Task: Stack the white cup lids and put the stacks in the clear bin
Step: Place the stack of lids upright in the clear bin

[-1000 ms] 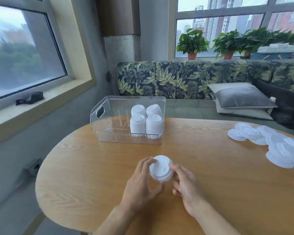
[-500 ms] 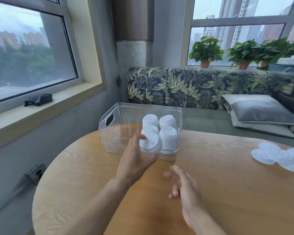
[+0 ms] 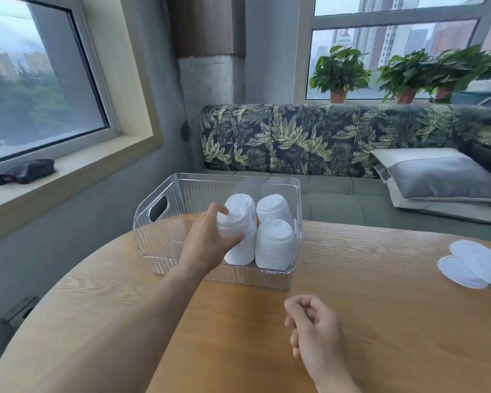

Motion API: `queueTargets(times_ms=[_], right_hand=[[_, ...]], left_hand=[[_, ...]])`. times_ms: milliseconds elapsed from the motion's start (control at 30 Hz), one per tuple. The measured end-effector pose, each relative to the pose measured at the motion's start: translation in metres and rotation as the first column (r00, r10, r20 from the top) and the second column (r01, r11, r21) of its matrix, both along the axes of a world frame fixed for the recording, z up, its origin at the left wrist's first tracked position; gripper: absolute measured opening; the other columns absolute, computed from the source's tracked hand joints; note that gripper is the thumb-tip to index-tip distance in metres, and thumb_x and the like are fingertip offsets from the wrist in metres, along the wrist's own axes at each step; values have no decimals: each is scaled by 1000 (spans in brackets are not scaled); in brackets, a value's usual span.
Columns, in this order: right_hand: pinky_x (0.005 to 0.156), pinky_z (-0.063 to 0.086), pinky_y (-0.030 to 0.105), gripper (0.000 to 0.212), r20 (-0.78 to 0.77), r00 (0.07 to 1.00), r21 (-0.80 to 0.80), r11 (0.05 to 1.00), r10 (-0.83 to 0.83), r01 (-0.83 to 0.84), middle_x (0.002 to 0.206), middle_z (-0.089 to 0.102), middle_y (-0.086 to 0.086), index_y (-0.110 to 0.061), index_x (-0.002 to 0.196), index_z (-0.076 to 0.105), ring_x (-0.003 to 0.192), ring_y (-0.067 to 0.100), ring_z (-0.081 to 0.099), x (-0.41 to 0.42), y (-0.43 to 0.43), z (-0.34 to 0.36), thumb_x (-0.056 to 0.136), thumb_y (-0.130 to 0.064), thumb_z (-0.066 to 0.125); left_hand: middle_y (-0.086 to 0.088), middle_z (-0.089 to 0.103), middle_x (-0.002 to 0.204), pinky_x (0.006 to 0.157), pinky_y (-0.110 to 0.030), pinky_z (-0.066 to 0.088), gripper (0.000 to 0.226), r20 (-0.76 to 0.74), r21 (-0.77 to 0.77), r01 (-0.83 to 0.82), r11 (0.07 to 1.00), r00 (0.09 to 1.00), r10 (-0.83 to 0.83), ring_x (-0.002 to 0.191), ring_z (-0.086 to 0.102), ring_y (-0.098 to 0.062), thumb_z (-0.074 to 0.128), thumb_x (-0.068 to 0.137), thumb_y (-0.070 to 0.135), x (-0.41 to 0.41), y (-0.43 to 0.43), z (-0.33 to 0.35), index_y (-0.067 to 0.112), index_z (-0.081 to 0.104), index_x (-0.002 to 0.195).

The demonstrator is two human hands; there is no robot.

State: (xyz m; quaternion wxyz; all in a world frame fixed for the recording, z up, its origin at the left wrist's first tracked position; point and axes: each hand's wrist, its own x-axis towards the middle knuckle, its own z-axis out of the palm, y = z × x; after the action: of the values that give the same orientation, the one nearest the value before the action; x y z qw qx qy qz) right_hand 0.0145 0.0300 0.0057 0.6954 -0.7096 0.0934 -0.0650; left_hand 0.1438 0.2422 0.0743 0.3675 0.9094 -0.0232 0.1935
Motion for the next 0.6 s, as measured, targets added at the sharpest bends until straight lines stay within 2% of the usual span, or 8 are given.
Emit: queueTargets(times_ms=[100, 233, 333, 500, 600], right_hand=[[39, 38, 29, 15, 11, 1000, 9, 1000, -3, 3, 58, 64, 6, -8, 80, 70, 40, 20, 48, 1, -1, -2, 94, -13, 71], [39, 38, 29, 16, 26, 1000, -3, 1000, -8, 8, 58, 65, 6, -10, 78, 70, 39, 19, 49, 0, -2, -5, 93, -14, 71], [41, 38, 30, 16, 46, 999, -8, 1000, -15, 16, 58, 65, 6, -12, 78, 70, 39, 18, 49, -2, -1, -6, 93, -14, 72], [40, 39, 30, 16, 67, 998, -6, 1000, -15, 16, 58, 65, 6, -12, 77, 71, 40, 17, 49, -4, -2, -7, 93, -13, 72], [39, 38, 28, 15, 72, 997, 6, 1000, -20, 20, 58, 64, 6, -11, 78, 71, 40, 18, 49, -4, -2, -8, 93, -12, 72]], left_hand=[[15, 57, 93, 58, -23, 34, 48, -4, 20, 29, 999, 1000, -28, 81, 54, -8, 83, 78, 47, 3, 0, -4, 42, 47, 109], [8, 59, 108, 63, -23, 36, 47, -17, 76, 57, 996, 998, -56, 97, 55, -18, 81, 82, 47, 3, -4, -5, 40, 50, 116], [12, 52, 114, 73, -32, 40, 48, -31, 154, 48, 987, 999, -43, 107, 50, -16, 79, 84, 47, 1, -10, -5, 38, 51, 123], [11, 50, 116, 74, -36, 43, 52, -50, 182, 27, 983, 999, -18, 106, 52, -18, 78, 84, 48, 1, -13, -7, 38, 47, 125], [13, 49, 125, 77, -35, 43, 54, -39, 149, 26, 988, 999, -21, 109, 51, -13, 78, 82, 51, -3, -12, -4, 40, 48, 126]])
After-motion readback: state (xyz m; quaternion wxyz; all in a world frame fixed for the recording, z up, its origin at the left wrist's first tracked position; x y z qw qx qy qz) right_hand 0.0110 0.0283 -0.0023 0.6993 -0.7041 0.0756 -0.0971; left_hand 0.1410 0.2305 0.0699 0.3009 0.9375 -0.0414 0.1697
